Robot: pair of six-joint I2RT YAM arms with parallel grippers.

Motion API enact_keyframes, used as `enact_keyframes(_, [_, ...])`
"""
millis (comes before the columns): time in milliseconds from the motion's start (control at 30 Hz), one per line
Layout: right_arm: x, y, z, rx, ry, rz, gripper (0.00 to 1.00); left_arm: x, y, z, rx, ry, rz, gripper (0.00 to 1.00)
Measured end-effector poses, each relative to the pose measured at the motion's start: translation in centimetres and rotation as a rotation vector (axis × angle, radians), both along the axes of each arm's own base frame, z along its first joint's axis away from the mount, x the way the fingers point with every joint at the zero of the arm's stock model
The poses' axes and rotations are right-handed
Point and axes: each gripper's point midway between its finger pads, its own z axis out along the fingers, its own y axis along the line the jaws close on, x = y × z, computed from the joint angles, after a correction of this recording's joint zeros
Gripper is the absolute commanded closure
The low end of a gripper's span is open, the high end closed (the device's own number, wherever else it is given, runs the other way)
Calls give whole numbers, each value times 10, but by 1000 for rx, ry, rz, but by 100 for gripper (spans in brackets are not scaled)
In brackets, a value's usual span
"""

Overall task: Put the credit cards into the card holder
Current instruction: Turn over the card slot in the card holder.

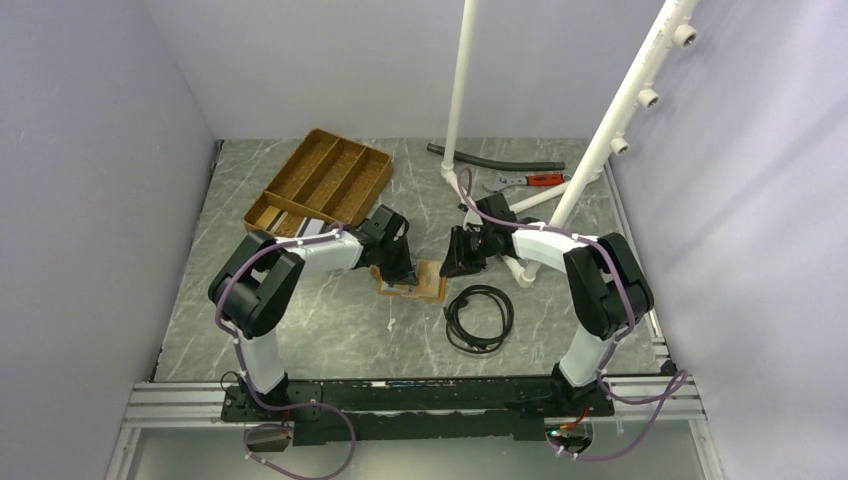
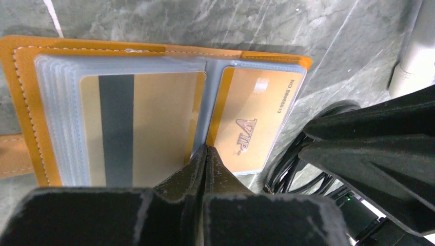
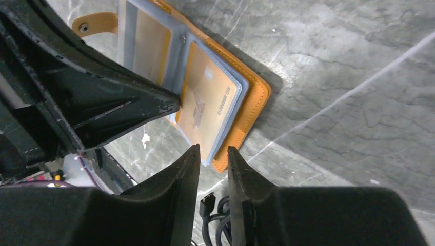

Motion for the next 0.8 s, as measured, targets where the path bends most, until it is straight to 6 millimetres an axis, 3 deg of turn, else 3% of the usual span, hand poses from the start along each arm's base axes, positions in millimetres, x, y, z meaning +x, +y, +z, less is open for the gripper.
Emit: enact_keyframes(800, [-9, 18, -7, 105, 80, 6, 66, 3, -3, -7, -89, 8, 18, 100])
